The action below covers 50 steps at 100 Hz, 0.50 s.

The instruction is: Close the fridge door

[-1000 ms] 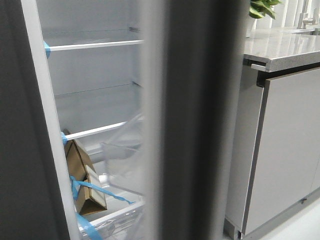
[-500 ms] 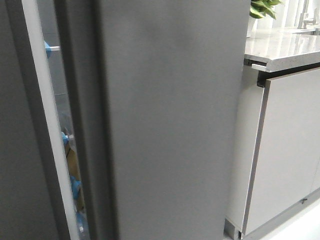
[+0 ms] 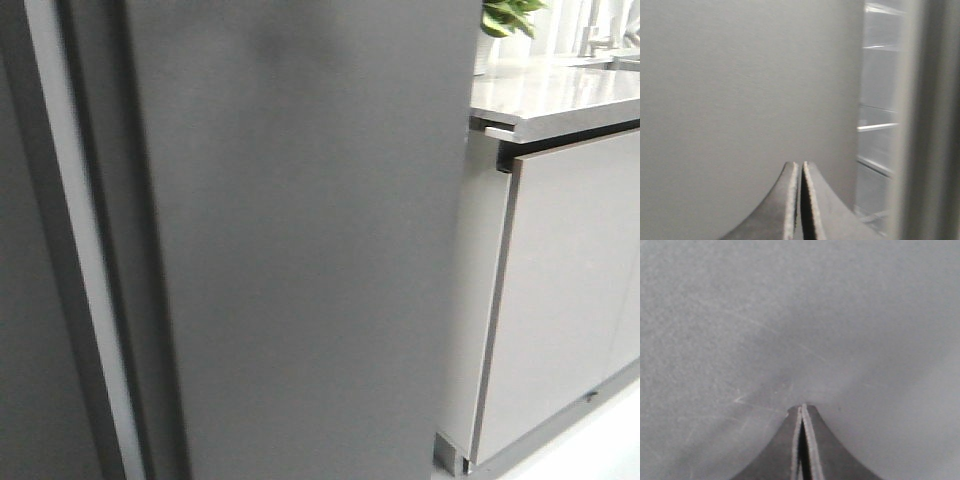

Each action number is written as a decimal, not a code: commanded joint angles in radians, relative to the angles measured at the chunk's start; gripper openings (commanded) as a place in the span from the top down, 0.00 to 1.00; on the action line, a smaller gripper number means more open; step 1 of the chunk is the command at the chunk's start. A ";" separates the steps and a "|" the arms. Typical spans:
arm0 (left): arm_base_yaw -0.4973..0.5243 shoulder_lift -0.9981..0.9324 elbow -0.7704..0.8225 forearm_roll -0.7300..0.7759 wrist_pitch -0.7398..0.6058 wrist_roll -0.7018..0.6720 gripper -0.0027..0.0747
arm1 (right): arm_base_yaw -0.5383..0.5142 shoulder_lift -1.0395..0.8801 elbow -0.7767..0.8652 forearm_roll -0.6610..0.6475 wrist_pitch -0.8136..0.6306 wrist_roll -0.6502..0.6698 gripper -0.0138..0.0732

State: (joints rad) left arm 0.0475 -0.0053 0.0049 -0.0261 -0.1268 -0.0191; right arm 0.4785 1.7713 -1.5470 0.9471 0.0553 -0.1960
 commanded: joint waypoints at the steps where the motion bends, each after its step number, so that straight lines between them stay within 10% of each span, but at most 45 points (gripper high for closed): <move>1: -0.006 -0.018 0.035 -0.004 -0.073 -0.004 0.99 | 0.006 0.022 -0.092 -0.021 -0.070 -0.010 0.89; 50: -0.006 -0.018 0.035 -0.004 -0.073 -0.004 0.99 | 0.035 0.245 -0.406 -0.036 0.058 -0.010 0.89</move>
State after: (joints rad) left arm 0.0475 -0.0053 0.0049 -0.0261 -0.1268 -0.0191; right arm 0.5000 2.0593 -1.8982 0.9085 0.1637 -0.1960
